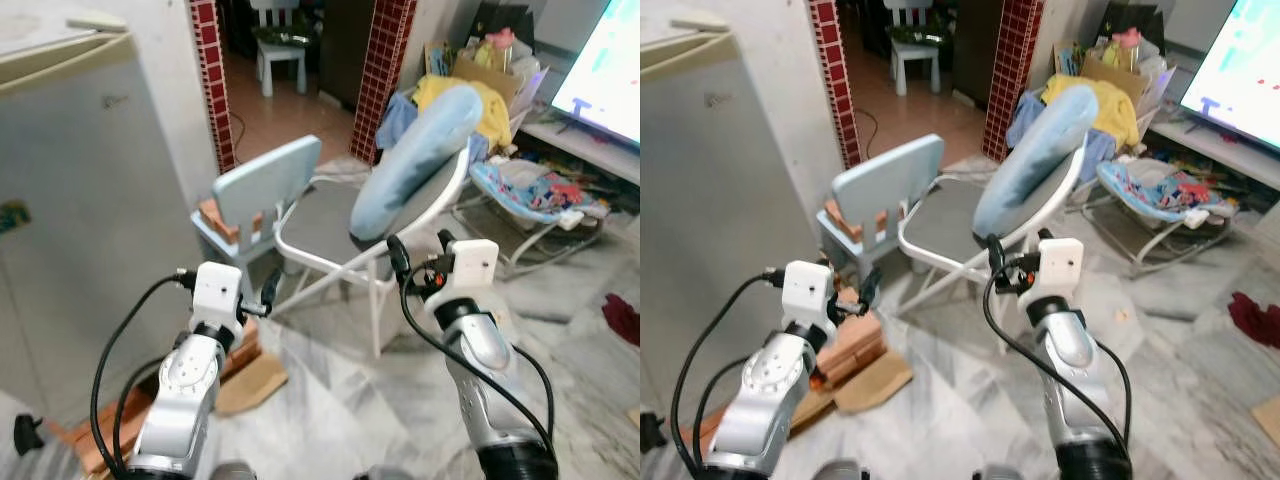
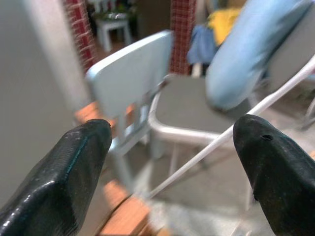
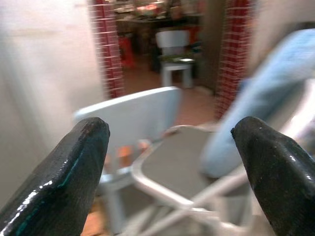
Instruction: Restocking fridge
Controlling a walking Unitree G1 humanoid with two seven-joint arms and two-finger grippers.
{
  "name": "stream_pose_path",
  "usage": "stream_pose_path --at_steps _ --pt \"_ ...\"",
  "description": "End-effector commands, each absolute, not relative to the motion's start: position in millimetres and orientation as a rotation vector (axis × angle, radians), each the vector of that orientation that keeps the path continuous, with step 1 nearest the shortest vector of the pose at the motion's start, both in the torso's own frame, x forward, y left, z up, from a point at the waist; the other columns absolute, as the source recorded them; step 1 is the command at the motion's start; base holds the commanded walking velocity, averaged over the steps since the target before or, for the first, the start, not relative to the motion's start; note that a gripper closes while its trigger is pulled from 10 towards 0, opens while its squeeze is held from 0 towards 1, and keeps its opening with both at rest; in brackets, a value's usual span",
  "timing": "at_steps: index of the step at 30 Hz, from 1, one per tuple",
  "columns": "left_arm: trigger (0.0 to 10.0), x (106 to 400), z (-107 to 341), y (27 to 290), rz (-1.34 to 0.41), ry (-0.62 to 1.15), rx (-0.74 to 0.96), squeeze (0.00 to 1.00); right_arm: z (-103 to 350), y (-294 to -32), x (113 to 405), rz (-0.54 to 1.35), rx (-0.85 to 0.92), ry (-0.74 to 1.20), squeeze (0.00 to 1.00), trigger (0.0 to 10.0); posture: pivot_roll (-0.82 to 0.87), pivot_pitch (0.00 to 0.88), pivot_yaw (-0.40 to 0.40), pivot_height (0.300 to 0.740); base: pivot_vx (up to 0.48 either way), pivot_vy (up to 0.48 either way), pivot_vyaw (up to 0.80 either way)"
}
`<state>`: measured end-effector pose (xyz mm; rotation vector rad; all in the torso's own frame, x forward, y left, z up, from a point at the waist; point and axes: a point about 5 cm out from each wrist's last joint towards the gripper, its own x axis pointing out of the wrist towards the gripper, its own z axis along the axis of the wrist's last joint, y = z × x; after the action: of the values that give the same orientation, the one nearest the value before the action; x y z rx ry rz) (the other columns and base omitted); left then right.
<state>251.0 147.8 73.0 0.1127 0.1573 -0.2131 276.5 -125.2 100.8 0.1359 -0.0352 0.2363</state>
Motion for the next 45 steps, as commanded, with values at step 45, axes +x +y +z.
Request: stream_pose_path --at_steps 45 --pt "10.0 258 85 151 -0.233 0.073 0.187 0.0 101 -130 283 0.241 0.115 -0.029 0.0 10.0 0.09 0.035 -0.05 0.74 -0.163 0.267 0.0"
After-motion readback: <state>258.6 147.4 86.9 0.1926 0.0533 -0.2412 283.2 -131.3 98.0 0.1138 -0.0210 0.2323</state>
